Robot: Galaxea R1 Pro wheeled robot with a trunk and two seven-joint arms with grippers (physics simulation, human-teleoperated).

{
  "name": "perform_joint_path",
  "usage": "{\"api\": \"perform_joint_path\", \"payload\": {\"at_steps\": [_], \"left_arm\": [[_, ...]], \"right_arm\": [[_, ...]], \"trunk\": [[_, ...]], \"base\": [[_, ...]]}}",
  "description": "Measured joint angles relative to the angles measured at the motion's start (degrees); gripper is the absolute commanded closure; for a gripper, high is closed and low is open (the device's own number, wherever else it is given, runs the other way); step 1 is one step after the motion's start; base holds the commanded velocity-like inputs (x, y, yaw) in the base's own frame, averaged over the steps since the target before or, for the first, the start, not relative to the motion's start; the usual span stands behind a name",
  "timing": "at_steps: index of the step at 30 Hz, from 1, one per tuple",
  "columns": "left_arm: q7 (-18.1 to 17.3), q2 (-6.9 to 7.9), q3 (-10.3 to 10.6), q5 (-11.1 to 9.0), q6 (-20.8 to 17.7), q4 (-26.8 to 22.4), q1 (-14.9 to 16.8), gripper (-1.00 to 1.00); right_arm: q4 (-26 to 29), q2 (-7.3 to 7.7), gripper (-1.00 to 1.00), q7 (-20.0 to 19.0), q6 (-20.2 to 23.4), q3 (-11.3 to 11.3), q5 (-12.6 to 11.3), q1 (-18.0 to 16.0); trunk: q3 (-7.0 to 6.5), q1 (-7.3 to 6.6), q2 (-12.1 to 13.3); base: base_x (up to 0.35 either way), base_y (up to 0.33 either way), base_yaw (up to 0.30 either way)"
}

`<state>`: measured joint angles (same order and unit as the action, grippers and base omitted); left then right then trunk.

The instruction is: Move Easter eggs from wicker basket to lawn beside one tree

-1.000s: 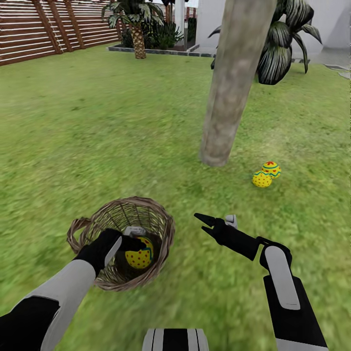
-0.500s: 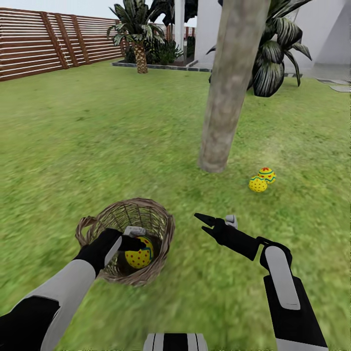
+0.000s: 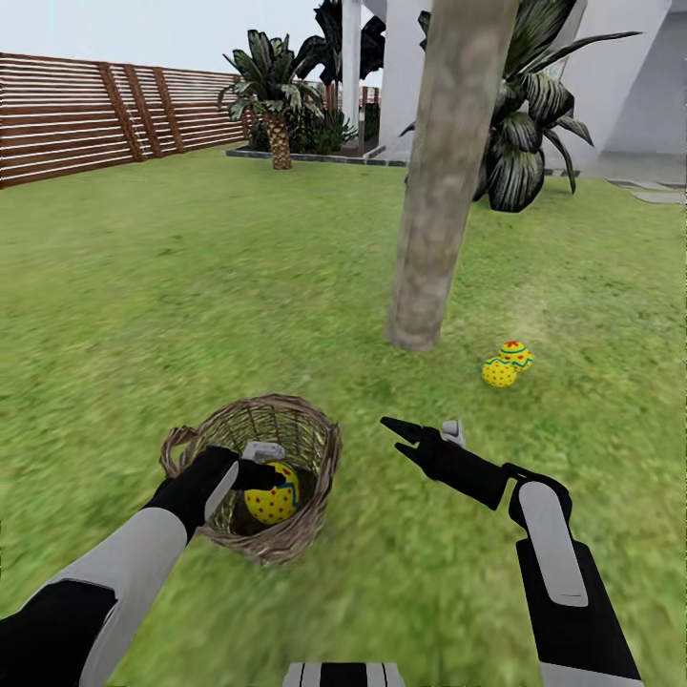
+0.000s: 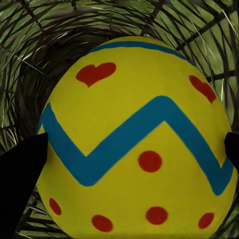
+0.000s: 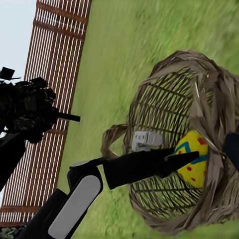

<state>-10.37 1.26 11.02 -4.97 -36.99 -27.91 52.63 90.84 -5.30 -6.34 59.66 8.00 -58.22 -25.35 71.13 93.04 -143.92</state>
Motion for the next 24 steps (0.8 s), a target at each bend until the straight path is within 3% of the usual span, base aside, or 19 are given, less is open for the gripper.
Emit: {"api": "perform_joint_path", "payload": {"at_steps": [24], "left_arm": [[0.1, 0.07, 0.0, 0.0, 0.1, -0.2, 0.0, 1.00]], "right_arm": [[-0.1, 0.00, -1.00, 0.1, 0.0, 0.0, 0.0, 0.0]], "trunk": [[-5.32, -0.63, 0.3]], "base": [[-0.029, 0.000, 0.000]]}}
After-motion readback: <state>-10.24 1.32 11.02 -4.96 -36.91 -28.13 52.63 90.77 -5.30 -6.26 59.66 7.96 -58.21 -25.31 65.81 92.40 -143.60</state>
